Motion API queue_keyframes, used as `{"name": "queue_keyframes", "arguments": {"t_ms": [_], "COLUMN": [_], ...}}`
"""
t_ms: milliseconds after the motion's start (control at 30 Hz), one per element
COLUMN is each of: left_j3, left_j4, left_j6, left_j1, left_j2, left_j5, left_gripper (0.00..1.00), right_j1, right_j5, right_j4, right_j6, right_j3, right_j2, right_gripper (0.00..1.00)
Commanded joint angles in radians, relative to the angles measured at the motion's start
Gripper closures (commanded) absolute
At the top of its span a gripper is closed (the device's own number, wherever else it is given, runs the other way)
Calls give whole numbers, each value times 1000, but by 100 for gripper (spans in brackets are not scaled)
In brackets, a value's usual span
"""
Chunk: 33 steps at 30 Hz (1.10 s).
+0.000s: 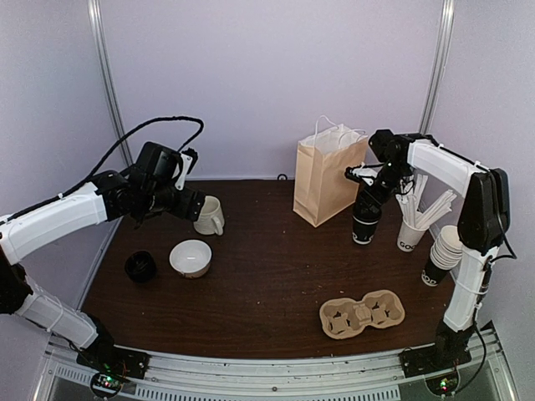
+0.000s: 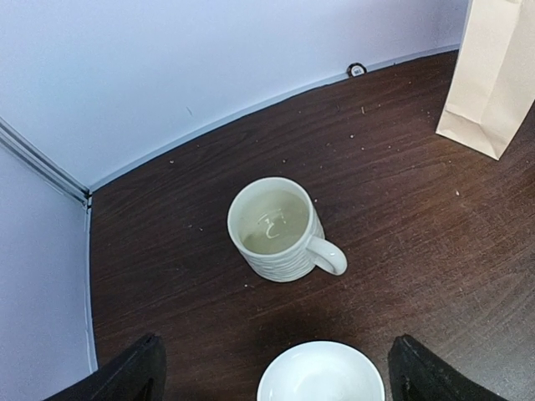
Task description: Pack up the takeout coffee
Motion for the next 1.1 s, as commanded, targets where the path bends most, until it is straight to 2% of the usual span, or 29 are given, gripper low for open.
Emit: {"name": "queue_keyframes", "arguments": {"t_ms": [0, 133, 233, 267, 300, 500, 667, 933, 1067], "left_j3": [35, 38, 42, 43, 44, 46, 49, 79, 79], "left_j4": [6, 3, -4, -6, -6, -8, -13, -53, -54], "left_j6": [11, 10, 12, 12, 11, 15, 23, 40, 45], "left_j1": [3, 3, 3, 3, 3, 2, 3, 2, 2], "left_j2": [9, 12, 14, 14, 14, 13, 17, 46, 44], "left_j5": [14, 21, 29, 30, 30, 36, 47, 125, 138], "left_gripper": [3, 3, 4, 4, 4, 4, 4, 12, 14], "right_j1": [-3, -3, -3, -3, -3, 0, 29, 40, 40], "right_j5": [16, 11, 3, 2, -2, -53, -94, -154, -67], "right_j4": [18, 20, 18, 15, 10, -35, -58, 13, 34], "right_j6": [23, 34, 37, 38, 38, 56, 90, 176, 192], "right_j3": [-21, -23, -28, -28, -26, 22, 121, 292, 389], "right_j2": [-3, -2, -6, -10, -13, -70, -122, -104, -75], "right_gripper": [20, 19, 14, 3, 1, 1, 5, 18, 26]}}
